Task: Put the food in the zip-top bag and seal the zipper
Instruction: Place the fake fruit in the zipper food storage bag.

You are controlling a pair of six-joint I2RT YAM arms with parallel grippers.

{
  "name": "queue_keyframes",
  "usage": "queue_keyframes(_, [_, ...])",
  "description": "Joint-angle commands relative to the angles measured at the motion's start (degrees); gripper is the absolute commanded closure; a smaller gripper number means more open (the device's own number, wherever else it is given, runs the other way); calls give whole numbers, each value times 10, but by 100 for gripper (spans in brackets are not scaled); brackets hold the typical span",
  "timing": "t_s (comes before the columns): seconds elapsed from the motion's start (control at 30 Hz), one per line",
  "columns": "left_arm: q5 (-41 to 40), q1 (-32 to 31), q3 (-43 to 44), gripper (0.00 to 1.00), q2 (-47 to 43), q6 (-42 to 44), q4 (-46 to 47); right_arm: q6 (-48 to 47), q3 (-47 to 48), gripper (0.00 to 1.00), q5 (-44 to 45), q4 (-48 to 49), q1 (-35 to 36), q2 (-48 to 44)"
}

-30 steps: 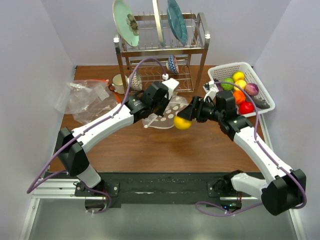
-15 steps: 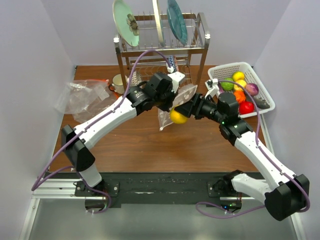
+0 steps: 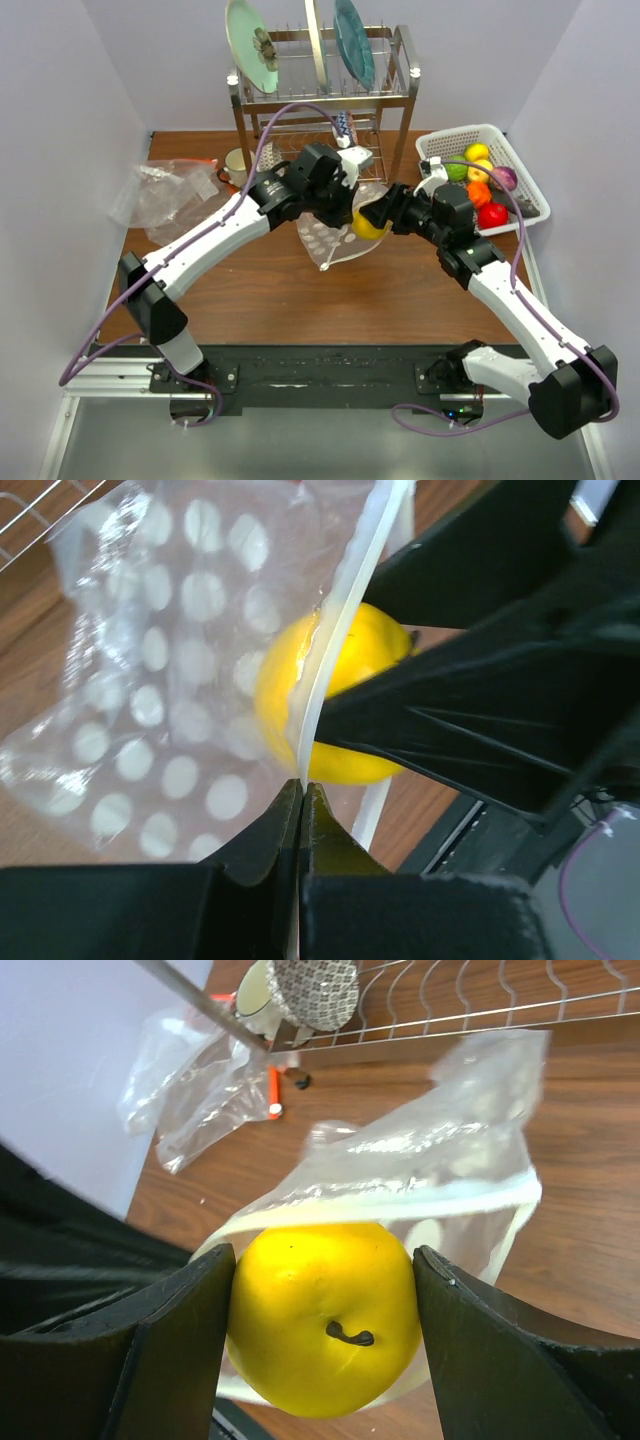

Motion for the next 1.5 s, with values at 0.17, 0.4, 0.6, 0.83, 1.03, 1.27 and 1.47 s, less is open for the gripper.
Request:
queue_keyframes(0.17, [99, 9, 40, 100, -43, -53, 51, 5, -6, 48, 30, 38, 3, -1])
queue_keyframes(0.4, [191, 38, -55, 100, -80, -150, 188, 32, -10, 46, 43, 25, 3, 7])
queue_keyframes(0.6, [227, 41, -83, 100, -79, -179, 230, 79, -41, 45, 53, 74, 3, -1])
queue_keyframes(0.83, [224, 42, -97, 100, -90, -177, 234, 79, -37, 40, 61, 69, 4, 0])
queue_keyframes(1.03, [210, 45, -102, 100, -97, -168, 228, 59, -17, 16, 50, 52, 4, 2])
queue_keyframes(1.27, [215, 67, -109, 100, -108, -163, 229, 36, 2, 5, 65, -4, 6, -26])
queue_keyframes(1.47, [204, 82, -107, 100, -101, -148, 218, 3, 54, 20, 63, -88, 6, -32])
